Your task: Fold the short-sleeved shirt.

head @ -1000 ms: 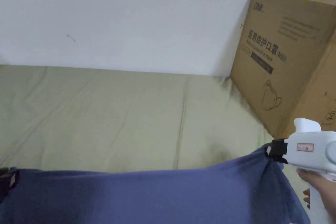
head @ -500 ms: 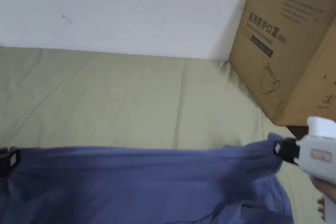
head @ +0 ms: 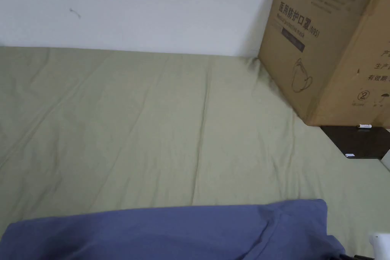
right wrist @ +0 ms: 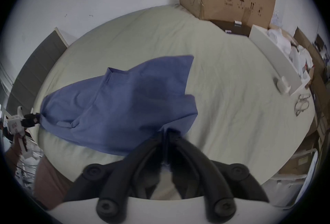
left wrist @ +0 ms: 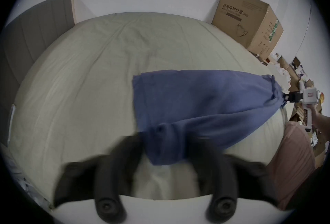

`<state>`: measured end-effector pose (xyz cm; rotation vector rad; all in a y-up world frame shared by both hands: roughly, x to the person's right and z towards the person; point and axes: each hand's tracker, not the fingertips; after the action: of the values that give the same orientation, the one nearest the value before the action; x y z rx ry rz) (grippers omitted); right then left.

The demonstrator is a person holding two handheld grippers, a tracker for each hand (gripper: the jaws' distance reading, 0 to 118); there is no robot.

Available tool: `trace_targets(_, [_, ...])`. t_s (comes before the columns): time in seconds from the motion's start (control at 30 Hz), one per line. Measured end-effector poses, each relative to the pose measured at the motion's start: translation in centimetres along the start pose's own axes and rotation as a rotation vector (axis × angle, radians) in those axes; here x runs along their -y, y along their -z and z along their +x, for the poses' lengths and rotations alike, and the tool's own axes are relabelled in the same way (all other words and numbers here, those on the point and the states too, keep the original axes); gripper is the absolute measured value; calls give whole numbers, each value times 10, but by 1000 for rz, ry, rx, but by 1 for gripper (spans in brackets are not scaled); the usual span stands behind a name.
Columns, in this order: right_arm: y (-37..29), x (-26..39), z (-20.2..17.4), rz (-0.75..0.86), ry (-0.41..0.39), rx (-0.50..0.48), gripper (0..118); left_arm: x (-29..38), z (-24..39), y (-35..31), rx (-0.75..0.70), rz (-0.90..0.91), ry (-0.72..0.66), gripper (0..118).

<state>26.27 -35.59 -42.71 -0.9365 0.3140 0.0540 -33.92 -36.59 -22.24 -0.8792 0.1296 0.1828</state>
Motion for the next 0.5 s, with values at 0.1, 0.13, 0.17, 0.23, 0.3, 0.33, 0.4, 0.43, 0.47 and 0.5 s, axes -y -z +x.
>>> trace_targets(0.1, [-25, -10, -12, 157, 16, -1, 92, -5, 3, -27, 15, 106, -19, 118])
trace_targets(0.13, [-36, -13, -13, 228, 36, -31, 111, -11, 8, -37, 19, 143, -27, 115])
trace_targets(0.17, [-48, -16, -19, 310, 53, -71, 116, -15, 16, -46, 10, 174, -32, 115])
trace_targets(0.23, [-71, -20, -38, 498, 64, -132, 116, -23, 38, -74, 7, 307, -39, 115])
trace_targets(0.3, [-91, -17, -59, 665, 22, -116, 116, -32, 60, -100, 28, 440, -89, 115])
trace_targets(0.33, [-104, -18, -74, 704, -29, -96, 116, -35, 73, -114, 27, 521, -98, 115])
trace_targets(0.4, [-124, -10, -102, 841, -127, -36, 115, -34, 104, -143, -33, 710, -84, 110])
trace_targets(0.43, [-132, -3, -113, 944, -143, -2, 113, -32, 118, -154, -53, 789, -70, 97])
trace_targets(0.47, [-140, 2, -123, 1008, -152, 14, 105, -31, 132, -164, -81, 853, -55, 77])
trace_targets(0.5, [-146, 5, -132, 1031, -163, 15, 81, -25, 140, -168, -101, 912, -28, 47])
